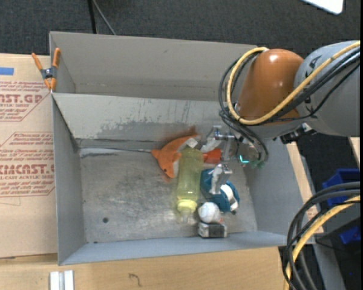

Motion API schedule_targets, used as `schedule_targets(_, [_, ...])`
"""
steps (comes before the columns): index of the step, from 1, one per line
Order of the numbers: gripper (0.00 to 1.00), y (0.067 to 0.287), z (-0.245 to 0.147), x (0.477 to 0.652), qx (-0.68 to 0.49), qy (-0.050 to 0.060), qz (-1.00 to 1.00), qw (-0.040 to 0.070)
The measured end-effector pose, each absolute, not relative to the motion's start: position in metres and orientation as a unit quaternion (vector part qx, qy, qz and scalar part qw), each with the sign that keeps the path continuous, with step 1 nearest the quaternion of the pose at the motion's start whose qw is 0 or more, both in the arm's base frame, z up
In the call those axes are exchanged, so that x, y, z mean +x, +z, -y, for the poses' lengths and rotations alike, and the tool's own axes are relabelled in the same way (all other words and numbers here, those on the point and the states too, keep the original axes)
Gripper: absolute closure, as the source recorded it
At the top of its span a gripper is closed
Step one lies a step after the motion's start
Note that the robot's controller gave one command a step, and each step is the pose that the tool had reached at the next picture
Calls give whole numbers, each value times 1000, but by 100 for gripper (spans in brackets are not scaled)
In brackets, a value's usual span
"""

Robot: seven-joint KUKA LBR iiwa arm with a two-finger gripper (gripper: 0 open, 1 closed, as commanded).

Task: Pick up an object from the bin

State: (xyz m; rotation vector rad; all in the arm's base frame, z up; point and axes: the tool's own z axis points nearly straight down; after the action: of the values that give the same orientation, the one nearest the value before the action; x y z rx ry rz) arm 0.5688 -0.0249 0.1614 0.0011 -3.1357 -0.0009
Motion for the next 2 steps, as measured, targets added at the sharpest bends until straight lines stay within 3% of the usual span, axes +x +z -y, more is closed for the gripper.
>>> schedule_targets(1, [0, 166, 25, 571, 1, 0, 1000, -1])
schedule_targets(2, [0, 141, 11, 571, -42, 0, 999, -12])
